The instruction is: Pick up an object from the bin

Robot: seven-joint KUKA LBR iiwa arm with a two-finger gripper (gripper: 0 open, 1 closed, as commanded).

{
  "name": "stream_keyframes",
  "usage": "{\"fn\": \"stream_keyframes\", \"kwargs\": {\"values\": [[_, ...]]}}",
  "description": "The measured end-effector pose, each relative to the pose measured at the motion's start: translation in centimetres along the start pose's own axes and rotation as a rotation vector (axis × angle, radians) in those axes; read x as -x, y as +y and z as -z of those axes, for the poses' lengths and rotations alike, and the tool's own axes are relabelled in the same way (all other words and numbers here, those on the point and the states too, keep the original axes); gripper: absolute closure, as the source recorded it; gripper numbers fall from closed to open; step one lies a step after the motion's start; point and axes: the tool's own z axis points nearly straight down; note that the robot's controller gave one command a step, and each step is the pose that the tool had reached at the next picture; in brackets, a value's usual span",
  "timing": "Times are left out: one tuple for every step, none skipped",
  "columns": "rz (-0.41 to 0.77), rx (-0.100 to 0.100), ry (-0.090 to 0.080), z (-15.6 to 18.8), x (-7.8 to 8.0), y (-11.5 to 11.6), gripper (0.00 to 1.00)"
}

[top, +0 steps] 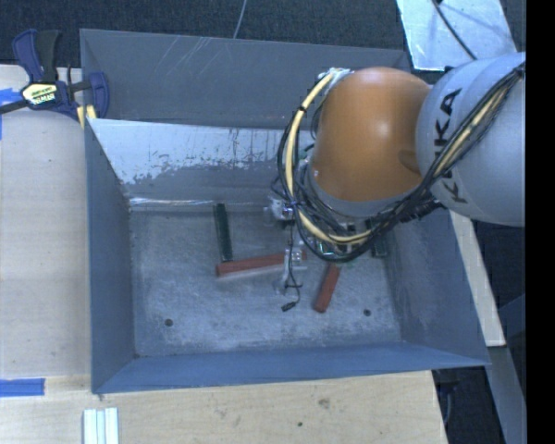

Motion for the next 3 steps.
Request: {"fn": "stream_keyframes", "kwargs": {"values": [[0.000,0.000,0.000,0.0,0.0,0.0,0.00],[0.007,0.001,-0.009,-4.0,0.9,0.1,0.00],[-0.012,0.000,-0.003,-10.3,-0.1,0.4,0.00]]}}
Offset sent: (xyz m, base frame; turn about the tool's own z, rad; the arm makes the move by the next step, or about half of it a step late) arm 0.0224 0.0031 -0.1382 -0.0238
